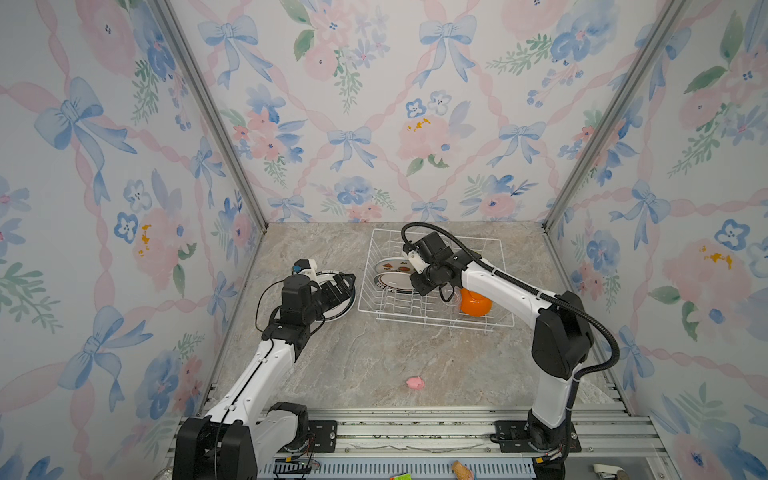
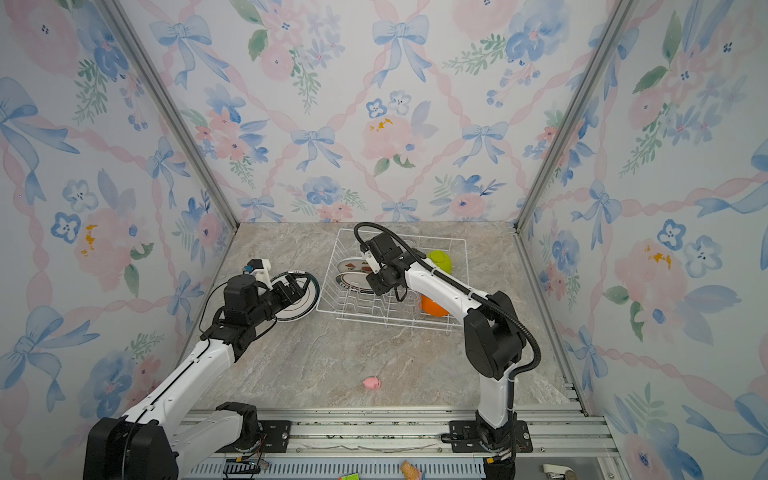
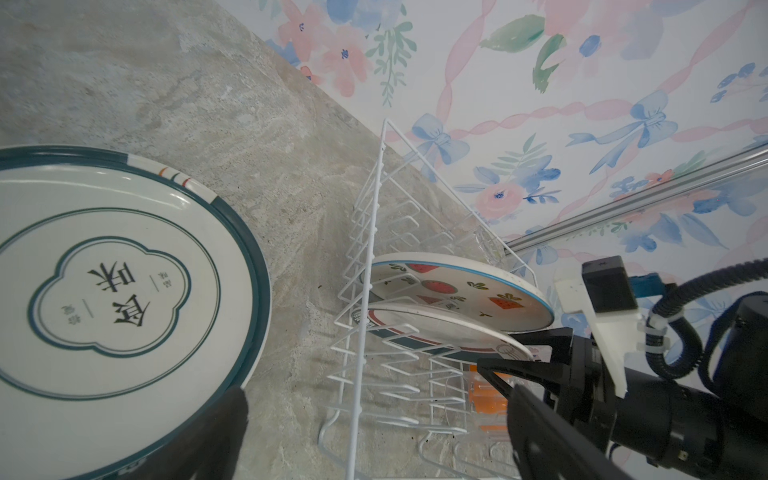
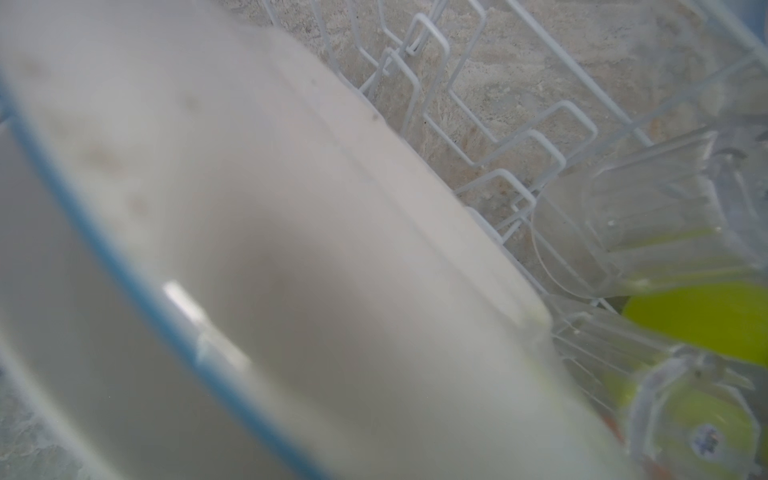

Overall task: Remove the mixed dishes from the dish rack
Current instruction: 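Reach the right gripper into the rack and grasp the red-and-green-rimmed plate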

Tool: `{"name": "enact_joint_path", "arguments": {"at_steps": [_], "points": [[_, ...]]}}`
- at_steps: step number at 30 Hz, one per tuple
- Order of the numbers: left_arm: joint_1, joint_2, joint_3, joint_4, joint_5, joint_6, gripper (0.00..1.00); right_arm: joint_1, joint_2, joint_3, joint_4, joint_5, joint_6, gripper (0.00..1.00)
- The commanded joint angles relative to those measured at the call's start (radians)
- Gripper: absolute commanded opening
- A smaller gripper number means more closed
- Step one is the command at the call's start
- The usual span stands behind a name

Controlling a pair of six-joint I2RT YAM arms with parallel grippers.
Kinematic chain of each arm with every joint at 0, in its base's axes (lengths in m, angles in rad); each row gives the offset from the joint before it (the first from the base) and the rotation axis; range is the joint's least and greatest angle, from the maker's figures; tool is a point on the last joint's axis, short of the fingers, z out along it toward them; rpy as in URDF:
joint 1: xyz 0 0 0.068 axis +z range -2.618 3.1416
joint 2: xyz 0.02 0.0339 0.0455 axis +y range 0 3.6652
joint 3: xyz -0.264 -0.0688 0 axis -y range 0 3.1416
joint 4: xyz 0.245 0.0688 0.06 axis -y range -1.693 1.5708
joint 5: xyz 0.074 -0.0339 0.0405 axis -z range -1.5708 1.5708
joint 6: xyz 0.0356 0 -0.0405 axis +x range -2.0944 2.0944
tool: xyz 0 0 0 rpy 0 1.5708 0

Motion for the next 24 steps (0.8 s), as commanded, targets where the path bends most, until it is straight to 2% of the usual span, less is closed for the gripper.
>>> {"name": "enact_joint_path", "arguments": {"at_steps": [1, 12, 24], "points": [[-0.012, 0.014, 0.028, 0.01, -0.016, 0.005, 0.98, 0.027, -0.046, -0.019, 0.017, 0.047, -0.048, 0.34], [-0.023, 0.008, 0.021, 0.009, -0.033, 0.005, 0.98, 0.068, -0.063, -0.054, 0.092, 0.191, -0.108, 0.19], [-0.037, 0.024, 0.025, 0.009, -0.038, 0.004, 0.98, 0.056, -0.167, -0.122, 0.224, 0.196, -0.135, 0.0]]}}
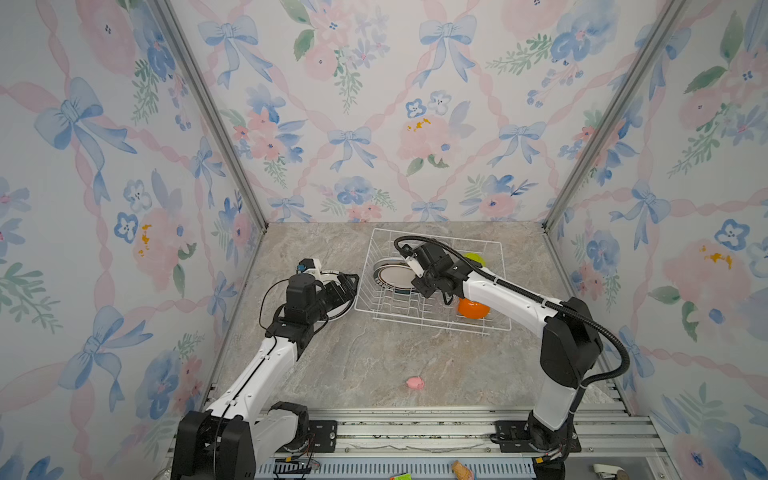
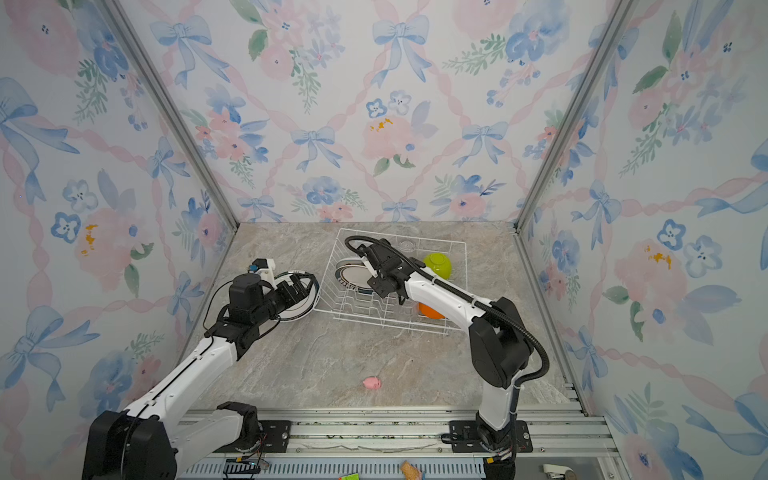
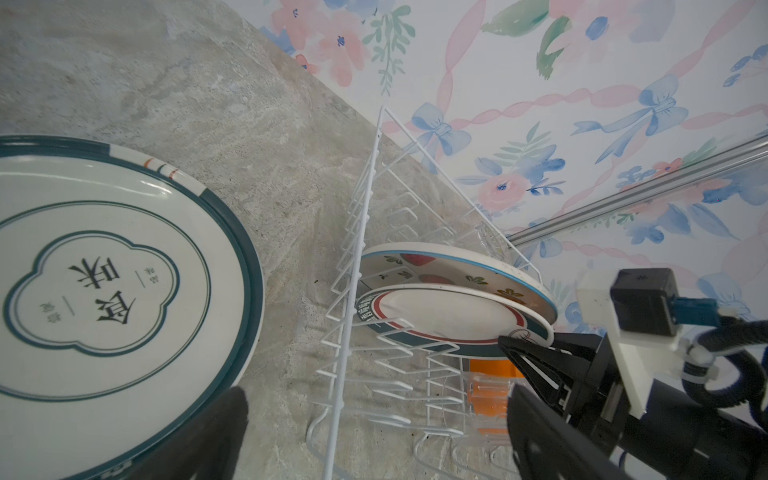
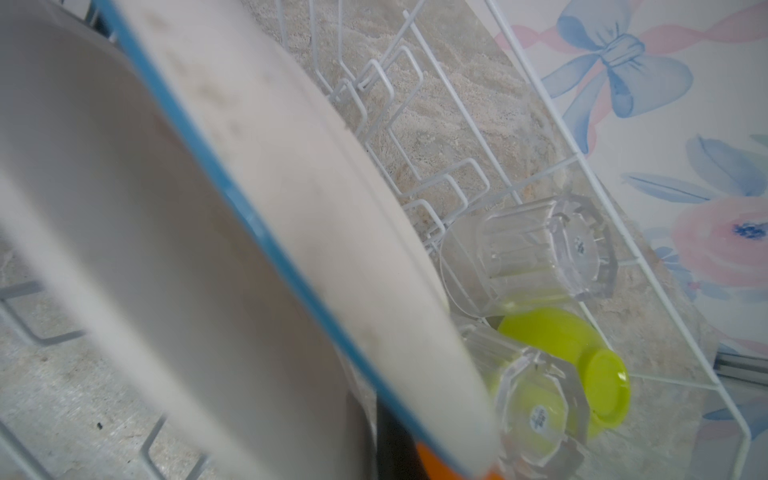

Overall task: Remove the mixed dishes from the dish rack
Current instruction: 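Lift the plate upright from the rack with the right gripper while the left approaches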

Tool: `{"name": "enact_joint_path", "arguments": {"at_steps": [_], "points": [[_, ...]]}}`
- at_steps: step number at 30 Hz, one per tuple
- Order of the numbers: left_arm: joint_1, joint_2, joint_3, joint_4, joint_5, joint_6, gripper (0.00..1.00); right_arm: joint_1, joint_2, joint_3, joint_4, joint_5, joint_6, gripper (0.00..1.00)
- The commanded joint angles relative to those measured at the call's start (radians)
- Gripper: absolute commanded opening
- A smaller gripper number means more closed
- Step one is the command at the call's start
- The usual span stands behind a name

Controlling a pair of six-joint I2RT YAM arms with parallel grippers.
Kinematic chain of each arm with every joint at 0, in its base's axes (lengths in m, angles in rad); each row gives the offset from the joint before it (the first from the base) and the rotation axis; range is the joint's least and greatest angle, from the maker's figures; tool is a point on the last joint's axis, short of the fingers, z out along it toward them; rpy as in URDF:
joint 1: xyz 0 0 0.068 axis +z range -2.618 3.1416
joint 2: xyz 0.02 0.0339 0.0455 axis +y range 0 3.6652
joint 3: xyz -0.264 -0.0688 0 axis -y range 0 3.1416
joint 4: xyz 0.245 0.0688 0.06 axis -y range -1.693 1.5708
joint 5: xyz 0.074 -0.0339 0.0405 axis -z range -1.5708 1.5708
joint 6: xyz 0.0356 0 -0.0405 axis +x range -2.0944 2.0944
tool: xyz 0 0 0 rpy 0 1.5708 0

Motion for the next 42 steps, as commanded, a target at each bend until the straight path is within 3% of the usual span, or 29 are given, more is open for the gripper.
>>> {"name": "enact_joint_path", "arguments": {"at_steps": [1, 14, 24, 42], "points": [[-0.007, 0.005, 0.02, 0.01, -0.016, 0.003, 0.98, 0.004, -0.097, -0.019, 0.104, -0.02, 0.039, 0.0], [-0.024, 0.009, 0.024, 0.02, -0.011, -0.006, 0.98, -0.044, -0.297, -0.068, 0.147, -0.108, 0.212, 0.0], [-0.049, 0.006, 0.033, 0.021, -0.014, -0.022, 0.98, -0.048, -0.408, -0.095, 0.152, -0.112, 0.392, 0.0], [-0.201, 0.0, 0.112, 0.039, -0.04, -0.085, 0.98, -0.114, -0.487, -0.234, 0.255, -0.312, 0.781, 0.0]]}}
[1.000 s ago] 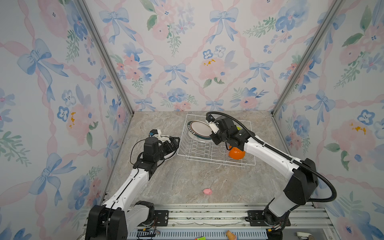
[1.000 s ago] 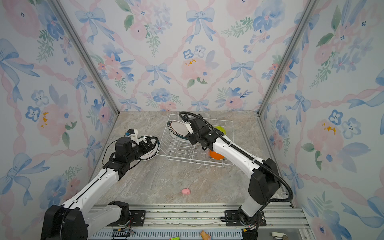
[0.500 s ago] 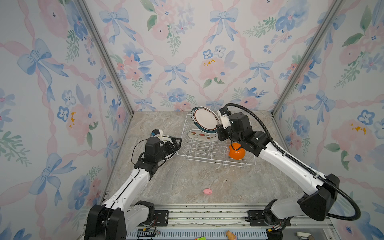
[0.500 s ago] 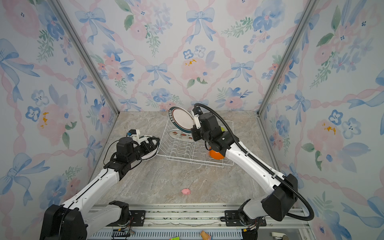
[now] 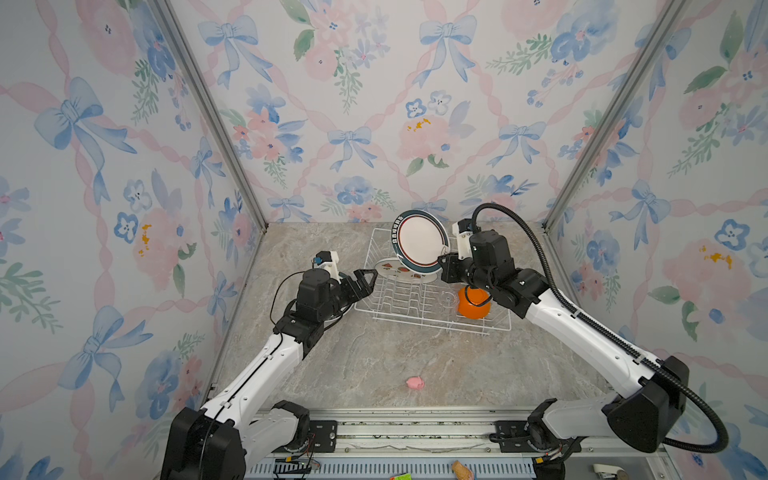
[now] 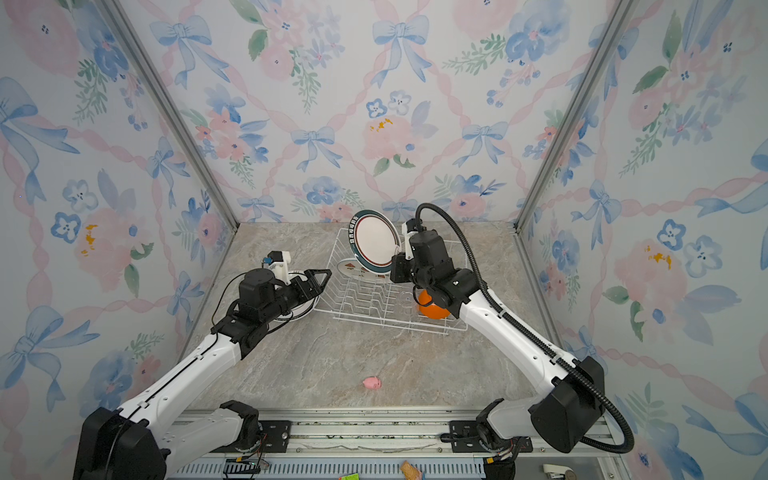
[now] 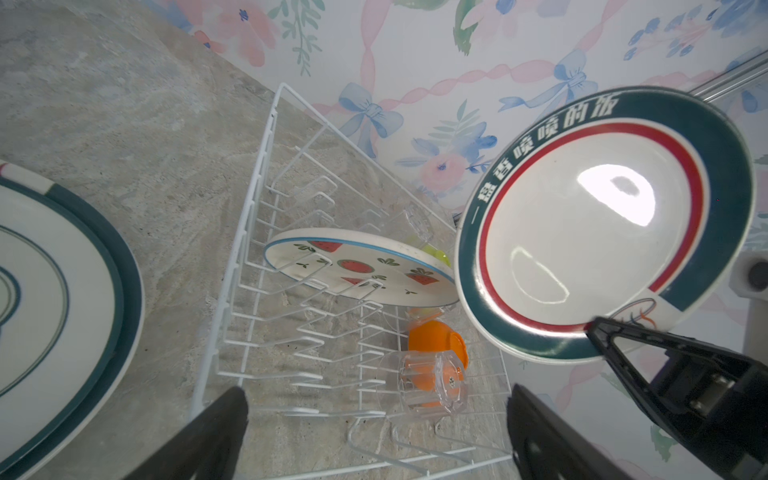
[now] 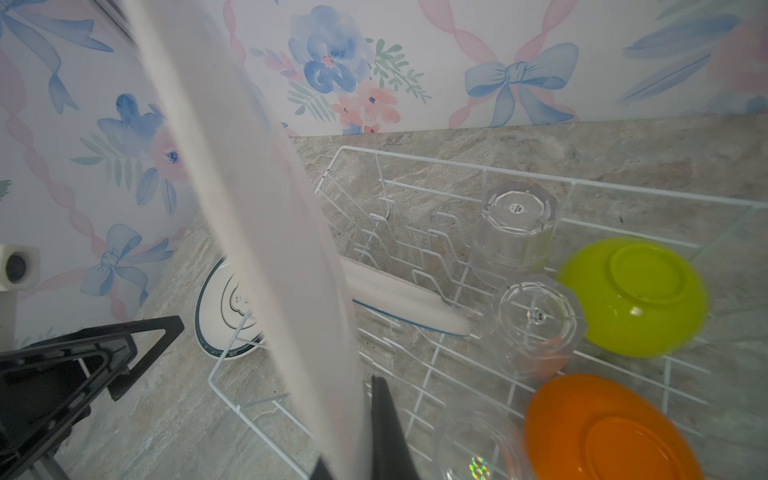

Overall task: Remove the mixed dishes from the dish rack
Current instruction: 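Lift the plate upright from the rack with the right gripper while the left approaches, then grasp the plate's rim with the left gripper while the right gripper holds it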

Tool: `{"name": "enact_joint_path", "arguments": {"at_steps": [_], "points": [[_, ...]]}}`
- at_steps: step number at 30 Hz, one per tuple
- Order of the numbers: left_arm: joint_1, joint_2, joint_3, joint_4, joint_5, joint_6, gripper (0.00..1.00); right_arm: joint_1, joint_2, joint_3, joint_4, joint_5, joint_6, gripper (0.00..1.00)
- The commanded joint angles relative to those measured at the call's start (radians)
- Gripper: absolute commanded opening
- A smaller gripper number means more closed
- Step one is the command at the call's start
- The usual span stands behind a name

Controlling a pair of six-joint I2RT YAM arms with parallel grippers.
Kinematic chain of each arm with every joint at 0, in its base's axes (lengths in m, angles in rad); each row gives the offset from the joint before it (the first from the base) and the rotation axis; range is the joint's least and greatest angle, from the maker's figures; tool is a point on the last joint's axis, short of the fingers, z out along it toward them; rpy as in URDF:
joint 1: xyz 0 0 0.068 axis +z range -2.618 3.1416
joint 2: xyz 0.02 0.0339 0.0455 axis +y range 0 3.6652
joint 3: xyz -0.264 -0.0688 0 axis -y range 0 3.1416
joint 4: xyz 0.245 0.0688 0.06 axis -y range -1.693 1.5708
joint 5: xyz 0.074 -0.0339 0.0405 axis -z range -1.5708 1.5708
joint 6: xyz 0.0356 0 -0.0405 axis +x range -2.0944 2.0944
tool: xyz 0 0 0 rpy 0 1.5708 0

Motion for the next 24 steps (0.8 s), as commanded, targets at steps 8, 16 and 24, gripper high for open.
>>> {"name": "enact_joint_path", "arguments": {"at_steps": [8, 16, 24], "points": [[-0.06, 0.011, 0.058, 0.072, -0.029, -0.046, 0.98, -0.012, -0.042, -0.04, 0.164, -0.115, 0.208, 0.0], [-0.077, -0.024, -0.013, 0.167, -0.044, -0.085, 0.98, 0.007, -0.045, -0.058, 0.218, -0.121, 0.304, 0.0], [-0.077, -0.036, -0.014, 0.248, -0.069, -0.058, 0.98, 0.031, -0.002, -0.036, 0.254, -0.111, 0.357, 0.0]]}}
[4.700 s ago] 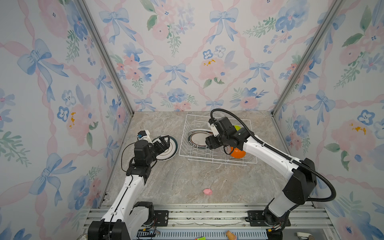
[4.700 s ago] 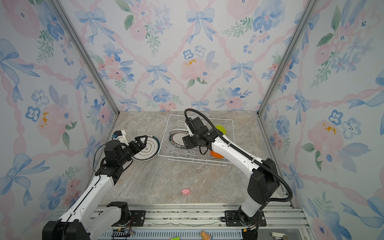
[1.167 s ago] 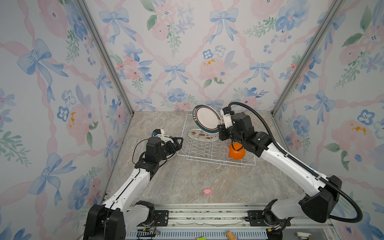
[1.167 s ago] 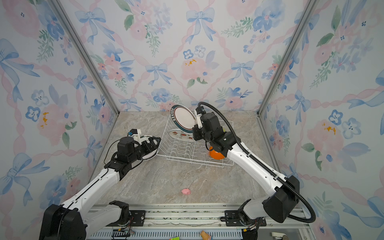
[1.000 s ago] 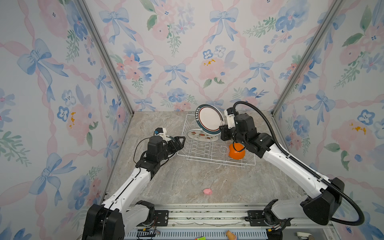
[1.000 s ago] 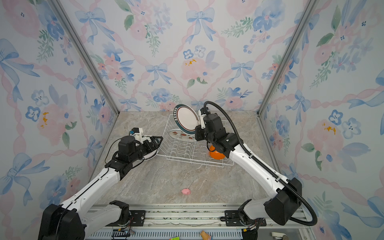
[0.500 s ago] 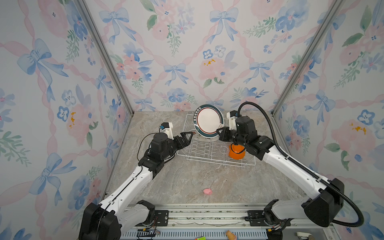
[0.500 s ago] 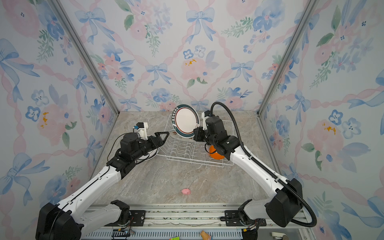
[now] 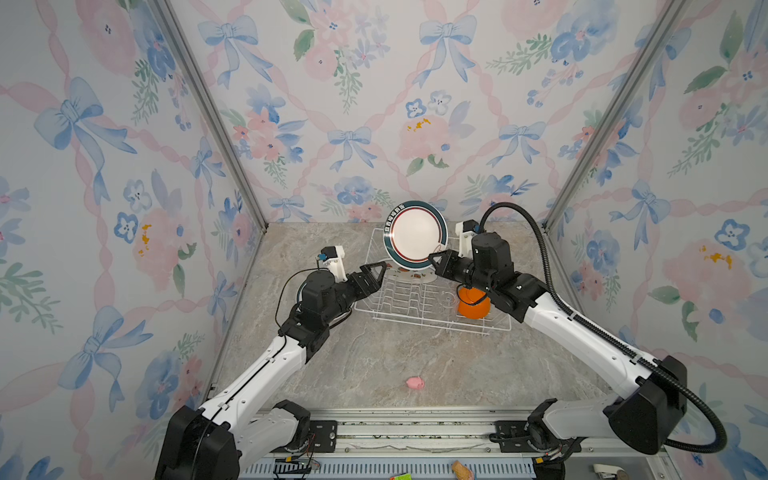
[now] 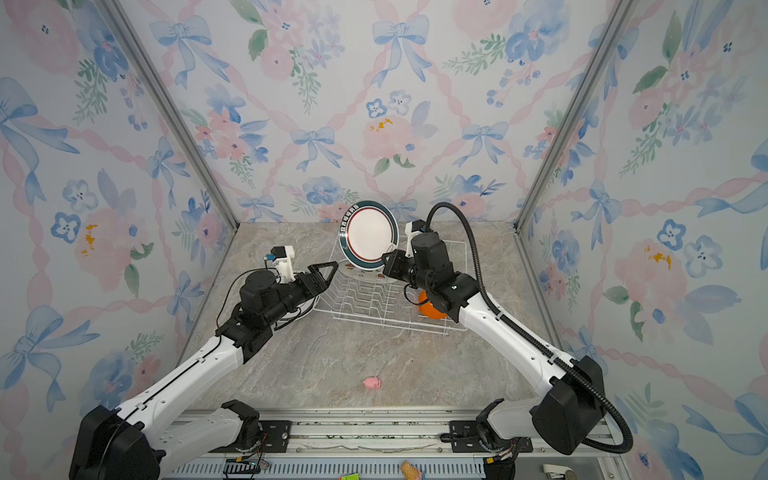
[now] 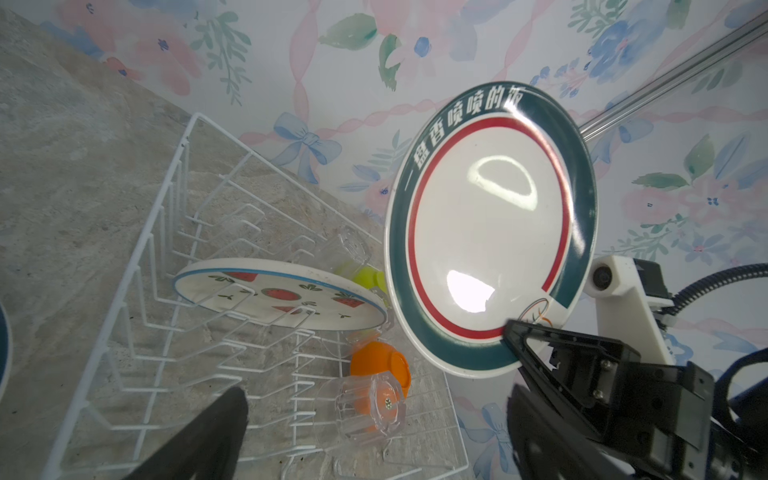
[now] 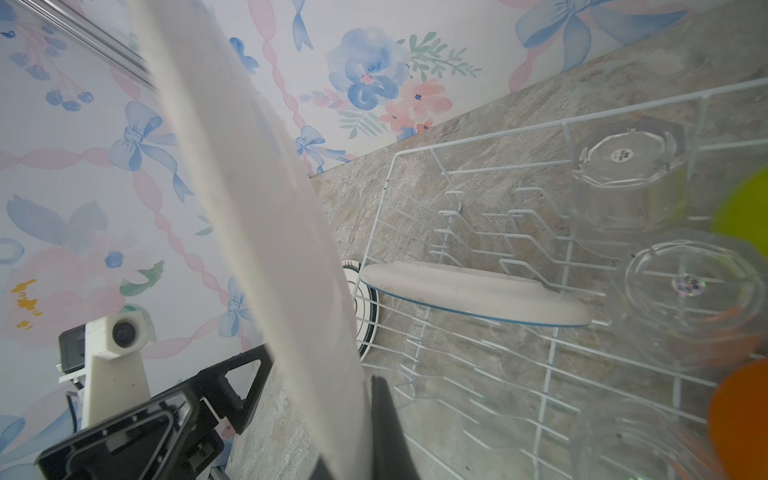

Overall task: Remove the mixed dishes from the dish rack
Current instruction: 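Grasp the plate's rim with the left gripper while the right gripper holds it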

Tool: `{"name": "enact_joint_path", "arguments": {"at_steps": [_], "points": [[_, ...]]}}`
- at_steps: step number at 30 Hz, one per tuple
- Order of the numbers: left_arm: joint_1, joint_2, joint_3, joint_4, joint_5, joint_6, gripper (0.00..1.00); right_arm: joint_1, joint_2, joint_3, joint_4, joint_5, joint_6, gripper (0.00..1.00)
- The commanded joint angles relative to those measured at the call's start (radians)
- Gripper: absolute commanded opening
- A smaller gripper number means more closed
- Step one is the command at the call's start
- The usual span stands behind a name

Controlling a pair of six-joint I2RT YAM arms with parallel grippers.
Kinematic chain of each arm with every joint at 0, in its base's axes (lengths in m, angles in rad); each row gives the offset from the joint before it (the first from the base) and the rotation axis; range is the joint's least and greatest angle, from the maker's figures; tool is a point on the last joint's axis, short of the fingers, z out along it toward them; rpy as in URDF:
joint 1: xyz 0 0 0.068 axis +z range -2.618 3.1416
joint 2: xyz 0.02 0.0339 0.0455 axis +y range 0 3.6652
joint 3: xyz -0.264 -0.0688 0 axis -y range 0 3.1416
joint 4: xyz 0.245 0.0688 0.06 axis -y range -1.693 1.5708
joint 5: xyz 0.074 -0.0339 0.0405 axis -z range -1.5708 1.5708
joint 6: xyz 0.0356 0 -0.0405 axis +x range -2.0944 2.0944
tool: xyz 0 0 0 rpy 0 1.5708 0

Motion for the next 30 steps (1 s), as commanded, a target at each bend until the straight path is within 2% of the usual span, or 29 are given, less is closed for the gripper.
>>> {"name": "enact_joint_path", "arguments": {"at_steps": [1, 7, 12, 17, 27, 30], "points": [[-0.003, -0.025, -0.009, 0.083, -0.022, 0.013, 0.98, 0.017, 0.012, 0.024, 0.089, -0.013, 0.044, 0.0], [-0.003, -0.039, -0.044, 0.168, -0.038, -0.012, 0.96, 0.033, 0.072, 0.06, 0.134, -0.061, 0.085, 0.0], [-0.003, -0.033, -0.057, 0.212, -0.033, -0.02, 0.81, 0.047, 0.108, 0.066, 0.178, -0.099, 0.132, 0.0], [-0.002, -0.026, -0.069, 0.227, -0.031, -0.043, 0.72, 0.058, 0.107, 0.065, 0.197, -0.098, 0.145, 0.0], [-0.002, 0.017, -0.05, 0.234, -0.01, -0.076, 0.66, 0.07, 0.06, 0.047, 0.2, -0.062, 0.13, 0.0], [-0.002, 0.055, -0.033, 0.242, 0.008, -0.082, 0.68, 0.078, 0.038, 0.022, 0.214, -0.048, 0.134, 0.0]]}}
